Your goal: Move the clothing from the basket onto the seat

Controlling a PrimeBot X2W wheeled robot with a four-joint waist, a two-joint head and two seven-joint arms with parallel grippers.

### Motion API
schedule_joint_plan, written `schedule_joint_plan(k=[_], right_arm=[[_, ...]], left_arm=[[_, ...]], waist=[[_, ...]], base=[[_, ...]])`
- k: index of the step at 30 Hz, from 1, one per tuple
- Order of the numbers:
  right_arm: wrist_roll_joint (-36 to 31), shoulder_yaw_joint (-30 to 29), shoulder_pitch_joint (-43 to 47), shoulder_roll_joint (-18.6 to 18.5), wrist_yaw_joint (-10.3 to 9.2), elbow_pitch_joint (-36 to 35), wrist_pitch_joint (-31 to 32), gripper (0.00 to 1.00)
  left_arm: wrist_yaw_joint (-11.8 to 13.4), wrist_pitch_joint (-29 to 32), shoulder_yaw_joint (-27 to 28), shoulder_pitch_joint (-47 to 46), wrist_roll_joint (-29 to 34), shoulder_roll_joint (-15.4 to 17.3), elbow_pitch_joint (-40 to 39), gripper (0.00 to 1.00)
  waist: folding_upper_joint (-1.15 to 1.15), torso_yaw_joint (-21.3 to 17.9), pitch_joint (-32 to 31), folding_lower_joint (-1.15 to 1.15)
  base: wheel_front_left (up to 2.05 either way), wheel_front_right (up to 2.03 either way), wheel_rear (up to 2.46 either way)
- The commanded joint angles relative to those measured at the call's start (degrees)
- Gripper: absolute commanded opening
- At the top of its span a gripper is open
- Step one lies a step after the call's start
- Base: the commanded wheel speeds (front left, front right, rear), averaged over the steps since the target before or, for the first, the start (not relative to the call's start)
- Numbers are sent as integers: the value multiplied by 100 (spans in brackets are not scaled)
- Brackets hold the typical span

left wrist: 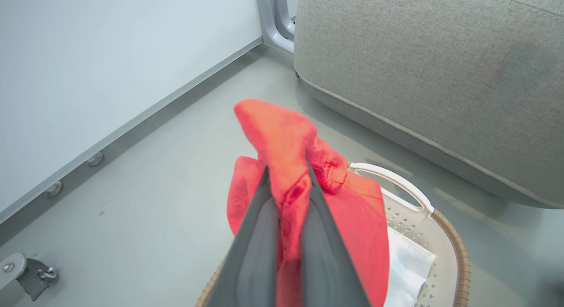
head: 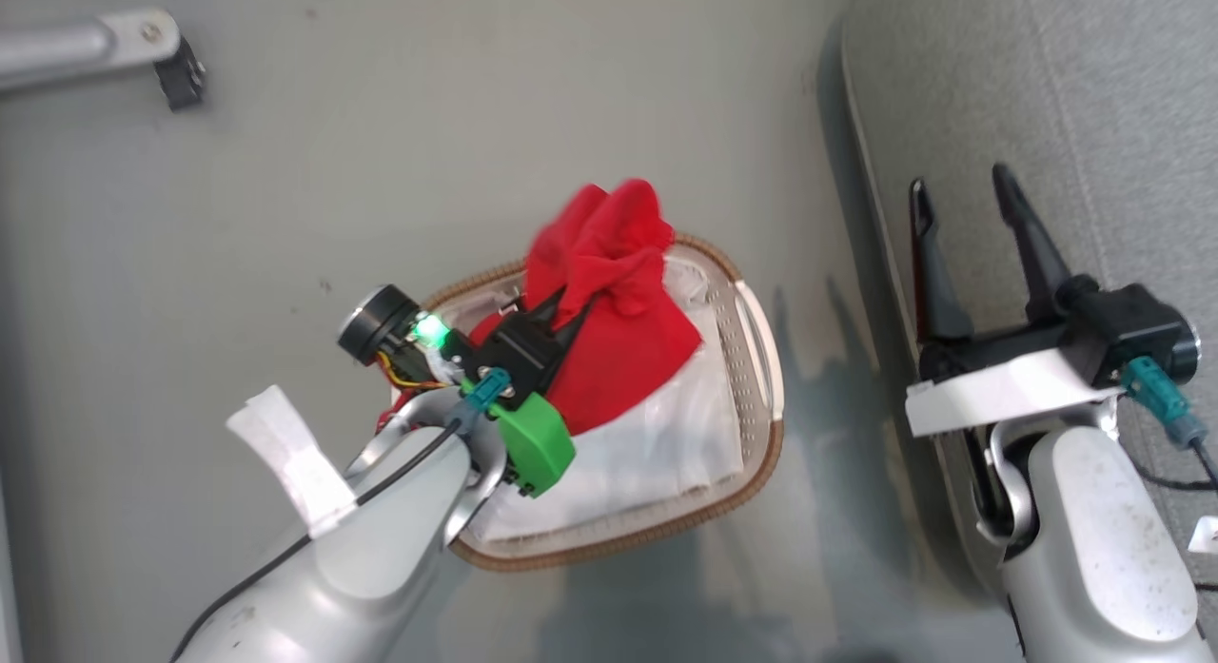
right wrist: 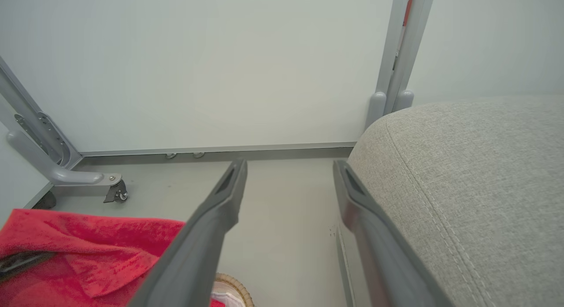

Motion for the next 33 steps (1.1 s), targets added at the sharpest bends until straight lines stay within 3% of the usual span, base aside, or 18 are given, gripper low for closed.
schedule_joint_plan(k=[1,18,33], right_arm=[[26,28,161,-22,-4,62,-12,100],[157,474,878,-23,-4,401,-12,100],[69,1357,470,-21,-4,417,-12,100]], left_arm=[[10,2,59,135,49,114,-96,0],[-152,178,153,-647,112,1265,-907,0],[-162,858,104,-1432,-221,1641,-2099,0]], waist=[[0,148,-886,0],[0,-32,-2343,0],[0,-117,-2490,0]], base=[[0,0,0],[0,0,0],[0,0,0]])
